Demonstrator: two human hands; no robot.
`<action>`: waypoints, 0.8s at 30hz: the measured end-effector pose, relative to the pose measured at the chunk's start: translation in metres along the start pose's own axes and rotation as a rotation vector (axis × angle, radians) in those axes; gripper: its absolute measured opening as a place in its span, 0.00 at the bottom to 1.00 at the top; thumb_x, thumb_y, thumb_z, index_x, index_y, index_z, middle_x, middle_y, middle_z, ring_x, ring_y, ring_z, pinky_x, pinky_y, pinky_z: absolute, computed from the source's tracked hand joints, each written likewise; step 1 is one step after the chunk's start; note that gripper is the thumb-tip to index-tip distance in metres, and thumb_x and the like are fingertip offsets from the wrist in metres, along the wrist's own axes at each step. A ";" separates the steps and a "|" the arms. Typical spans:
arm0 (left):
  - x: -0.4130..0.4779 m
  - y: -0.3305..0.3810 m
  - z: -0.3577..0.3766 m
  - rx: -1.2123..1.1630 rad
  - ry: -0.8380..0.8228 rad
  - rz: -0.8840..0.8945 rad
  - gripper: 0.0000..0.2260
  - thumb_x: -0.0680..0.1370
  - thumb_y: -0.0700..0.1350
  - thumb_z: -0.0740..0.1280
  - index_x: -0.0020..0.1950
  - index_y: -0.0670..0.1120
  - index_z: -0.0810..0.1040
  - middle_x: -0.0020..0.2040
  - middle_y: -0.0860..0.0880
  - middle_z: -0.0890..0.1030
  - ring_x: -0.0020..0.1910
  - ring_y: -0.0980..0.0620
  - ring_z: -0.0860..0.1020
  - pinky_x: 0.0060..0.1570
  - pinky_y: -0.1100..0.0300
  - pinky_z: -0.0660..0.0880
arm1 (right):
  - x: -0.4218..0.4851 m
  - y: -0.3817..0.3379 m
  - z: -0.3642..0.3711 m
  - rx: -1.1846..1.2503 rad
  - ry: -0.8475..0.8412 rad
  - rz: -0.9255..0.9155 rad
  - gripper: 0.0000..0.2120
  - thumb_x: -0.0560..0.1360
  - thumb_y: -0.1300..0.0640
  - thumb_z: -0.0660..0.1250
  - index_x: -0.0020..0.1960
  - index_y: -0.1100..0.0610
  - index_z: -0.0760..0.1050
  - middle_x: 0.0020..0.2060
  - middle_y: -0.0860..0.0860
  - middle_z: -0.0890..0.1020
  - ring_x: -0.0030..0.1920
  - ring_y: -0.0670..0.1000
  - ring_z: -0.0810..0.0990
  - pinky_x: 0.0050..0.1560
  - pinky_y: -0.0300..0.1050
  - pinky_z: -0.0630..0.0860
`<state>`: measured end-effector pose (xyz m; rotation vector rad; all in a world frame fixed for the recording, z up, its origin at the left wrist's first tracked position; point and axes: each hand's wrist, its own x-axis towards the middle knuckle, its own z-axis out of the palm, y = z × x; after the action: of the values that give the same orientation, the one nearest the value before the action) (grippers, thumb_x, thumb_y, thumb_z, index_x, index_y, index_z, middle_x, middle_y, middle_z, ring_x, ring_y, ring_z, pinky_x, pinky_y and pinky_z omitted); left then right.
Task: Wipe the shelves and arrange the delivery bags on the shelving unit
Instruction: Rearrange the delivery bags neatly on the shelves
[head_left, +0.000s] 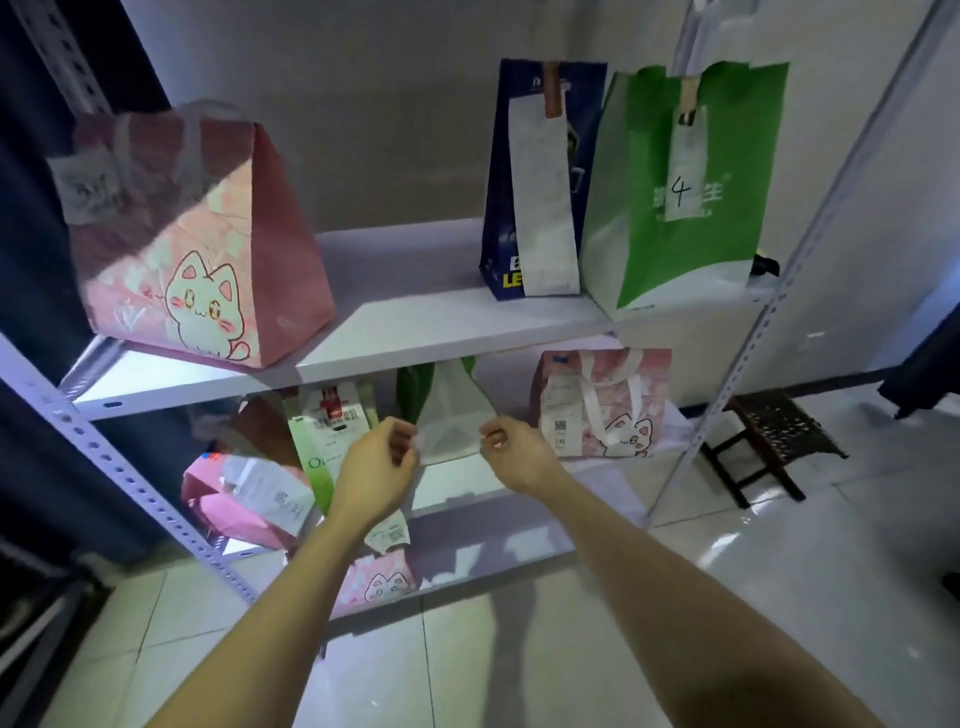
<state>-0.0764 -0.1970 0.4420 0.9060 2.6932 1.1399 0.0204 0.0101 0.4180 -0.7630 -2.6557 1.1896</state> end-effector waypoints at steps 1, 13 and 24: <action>-0.002 -0.004 0.001 -0.002 -0.003 -0.031 0.08 0.82 0.41 0.70 0.60 0.49 0.81 0.47 0.57 0.83 0.44 0.60 0.81 0.46 0.60 0.78 | 0.003 0.002 0.001 -0.007 -0.005 0.002 0.13 0.81 0.58 0.65 0.63 0.56 0.81 0.57 0.53 0.85 0.56 0.57 0.84 0.61 0.52 0.81; -0.015 -0.062 0.068 0.057 0.044 -0.353 0.07 0.84 0.42 0.71 0.61 0.49 0.80 0.52 0.52 0.85 0.45 0.57 0.82 0.41 0.64 0.75 | 0.127 0.041 0.038 -0.148 0.114 -0.023 0.24 0.81 0.52 0.71 0.74 0.59 0.70 0.66 0.59 0.77 0.60 0.62 0.82 0.62 0.53 0.78; -0.041 -0.073 0.093 -0.023 0.081 -0.481 0.08 0.83 0.41 0.71 0.61 0.52 0.79 0.50 0.56 0.84 0.49 0.55 0.83 0.50 0.52 0.85 | 0.128 0.074 0.057 -0.157 0.161 -0.033 0.11 0.86 0.59 0.59 0.55 0.60 0.80 0.46 0.61 0.85 0.46 0.63 0.84 0.43 0.48 0.75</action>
<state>-0.0511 -0.2008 0.3195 0.1845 2.7288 1.1056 -0.0788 0.0779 0.3147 -0.7979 -2.6383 0.8797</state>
